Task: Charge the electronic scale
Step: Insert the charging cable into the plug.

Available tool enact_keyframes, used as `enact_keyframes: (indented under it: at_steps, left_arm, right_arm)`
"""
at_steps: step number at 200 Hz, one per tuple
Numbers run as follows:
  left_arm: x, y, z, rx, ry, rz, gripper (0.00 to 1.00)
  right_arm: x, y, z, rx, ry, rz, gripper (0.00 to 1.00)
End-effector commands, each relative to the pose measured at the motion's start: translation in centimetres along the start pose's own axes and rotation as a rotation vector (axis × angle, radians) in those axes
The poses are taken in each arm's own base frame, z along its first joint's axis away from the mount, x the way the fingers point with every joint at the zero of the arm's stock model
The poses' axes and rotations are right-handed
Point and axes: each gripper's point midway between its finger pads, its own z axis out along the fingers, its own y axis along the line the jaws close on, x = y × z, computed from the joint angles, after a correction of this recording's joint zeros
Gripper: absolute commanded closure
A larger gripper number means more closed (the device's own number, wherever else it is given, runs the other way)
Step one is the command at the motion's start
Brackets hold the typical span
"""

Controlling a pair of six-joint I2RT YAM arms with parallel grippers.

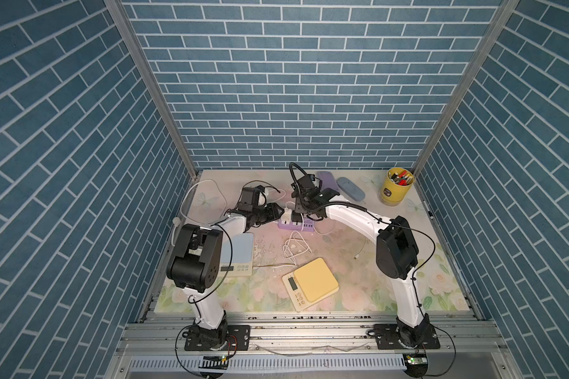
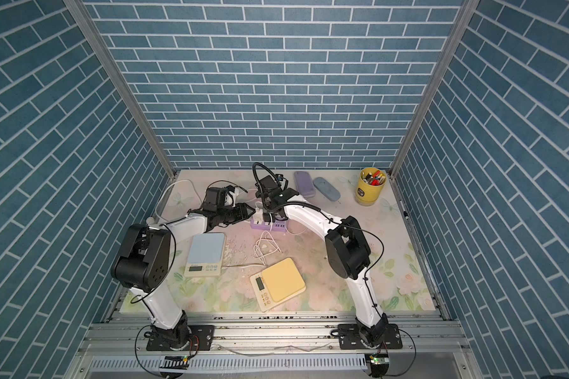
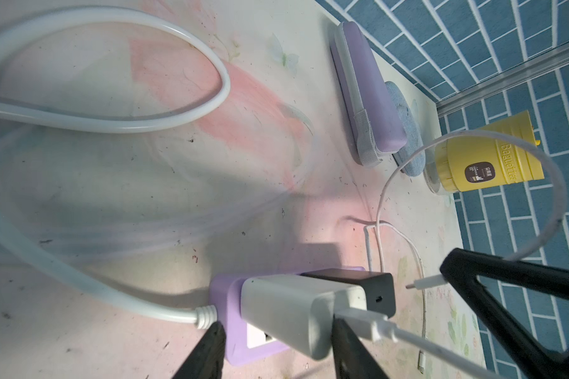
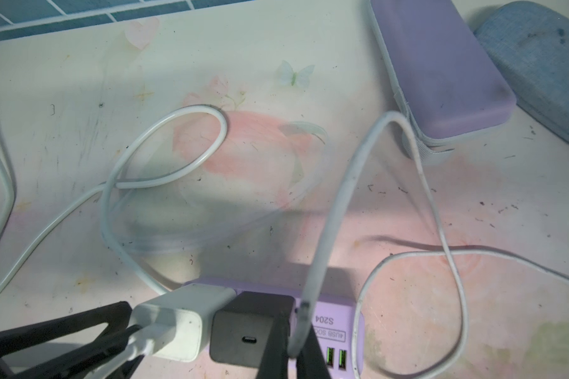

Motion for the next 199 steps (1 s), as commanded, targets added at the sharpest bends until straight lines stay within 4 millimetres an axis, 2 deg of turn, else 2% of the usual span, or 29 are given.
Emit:
enact_keyframes:
  at_steps: [1,60,141,199]
  left_arm:
    - [1.2,0.2,0.6,-0.006,0.041,0.004,0.45]
    - [1.4,0.1,0.7,-0.005,0.044,0.004,0.45]
    - [1.6,-0.1,0.6,-0.002,0.047,0.006,0.45]
    - [1.7,0.0,0.7,-0.003,0.049,0.001,0.46]
  right_arm:
    - [-0.9,1.3,-1.6,-0.052,-0.014,0.039,1.00]
    - [-0.3,2.8,-1.3,-0.097,0.004,0.030,1.00]
    - [1.0,2.2,1.3,-0.050,0.016,0.020,1.00]
    - [1.6,2.3,1.9,-0.057,0.029,0.025,1.00]
